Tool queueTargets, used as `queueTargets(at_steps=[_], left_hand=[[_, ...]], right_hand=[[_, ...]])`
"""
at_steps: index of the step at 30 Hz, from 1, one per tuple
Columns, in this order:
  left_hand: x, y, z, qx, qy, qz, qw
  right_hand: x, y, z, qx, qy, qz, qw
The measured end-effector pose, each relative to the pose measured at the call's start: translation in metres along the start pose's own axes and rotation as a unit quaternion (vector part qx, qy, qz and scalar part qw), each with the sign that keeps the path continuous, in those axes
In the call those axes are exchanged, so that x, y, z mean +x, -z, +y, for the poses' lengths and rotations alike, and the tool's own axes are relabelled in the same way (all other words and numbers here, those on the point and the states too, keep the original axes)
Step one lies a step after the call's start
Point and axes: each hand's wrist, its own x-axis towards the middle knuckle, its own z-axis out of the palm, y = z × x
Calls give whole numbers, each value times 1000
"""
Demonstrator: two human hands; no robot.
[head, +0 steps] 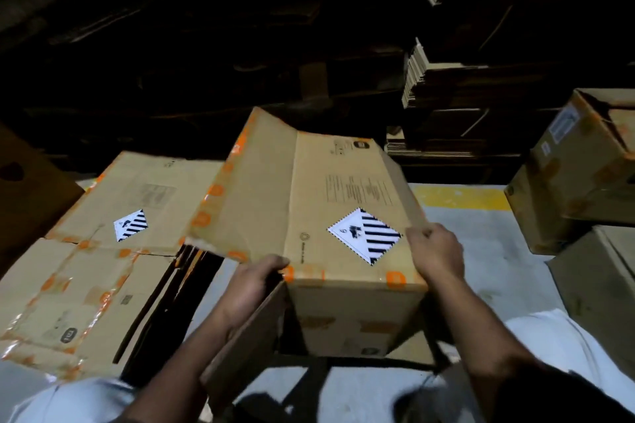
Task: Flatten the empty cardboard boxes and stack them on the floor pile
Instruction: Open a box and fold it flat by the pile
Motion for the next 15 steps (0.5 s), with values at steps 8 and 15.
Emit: queueTargets(at_steps=[8, 15], left_hand=[[10, 11, -47, -46, 183, 53, 981], [12, 29, -109, -56, 310, 51, 948]], right_hand=[[19, -43, 59, 362, -306, -197, 858], [7, -73, 69, 510, -346, -175, 768]])
